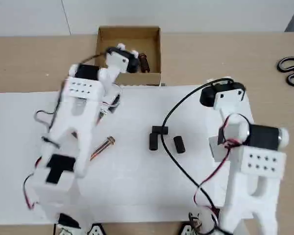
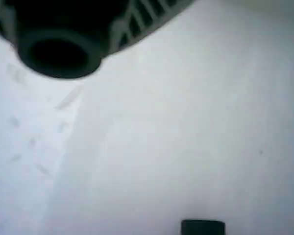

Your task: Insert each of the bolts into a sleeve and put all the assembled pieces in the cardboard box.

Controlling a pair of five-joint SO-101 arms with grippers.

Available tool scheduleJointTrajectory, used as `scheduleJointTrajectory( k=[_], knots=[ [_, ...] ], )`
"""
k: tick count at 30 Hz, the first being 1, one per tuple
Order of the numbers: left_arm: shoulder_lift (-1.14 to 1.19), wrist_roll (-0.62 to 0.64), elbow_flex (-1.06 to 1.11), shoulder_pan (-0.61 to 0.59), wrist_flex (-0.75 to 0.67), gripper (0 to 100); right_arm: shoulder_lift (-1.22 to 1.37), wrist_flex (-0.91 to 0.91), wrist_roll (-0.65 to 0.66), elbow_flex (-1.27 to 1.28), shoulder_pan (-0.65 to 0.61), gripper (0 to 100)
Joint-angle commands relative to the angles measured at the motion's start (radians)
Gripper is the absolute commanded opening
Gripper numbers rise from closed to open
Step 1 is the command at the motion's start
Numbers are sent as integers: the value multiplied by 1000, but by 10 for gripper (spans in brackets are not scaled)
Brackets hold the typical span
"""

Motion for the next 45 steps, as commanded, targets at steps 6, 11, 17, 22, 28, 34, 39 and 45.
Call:
scheduleJointTrajectory(
  k=[6, 11, 17, 22, 28, 34, 39, 45],
  knots=[
    [-301, 98, -28, 11, 101, 6, -315, -4, -18, -46, 5, 4],
    [-379, 210, -28, 31, 100, 6, -409, -62, -57, 15, 2, 4],
    [-512, 333, 62, 144, 94, 6, -504, -185, -244, 110, -1, 4],
    [-721, 384, 302, 233, -20, 6, -573, -223, -269, 184, -42, 4],
    [-1048, 456, 671, 242, -262, 5, -679, -254, -269, 302, -209, 3],
    [-1356, 565, 1007, 239, -468, 5, -788, -415, -270, 471, -312, 3],
    [-1602, 641, 1236, 239, -649, 5, -905, -559, -269, 628, -410, 3],
    [-1834, 678, 1446, 239, -790, 6, -1044, -647, -267, 789, -542, 3]
  ],
)
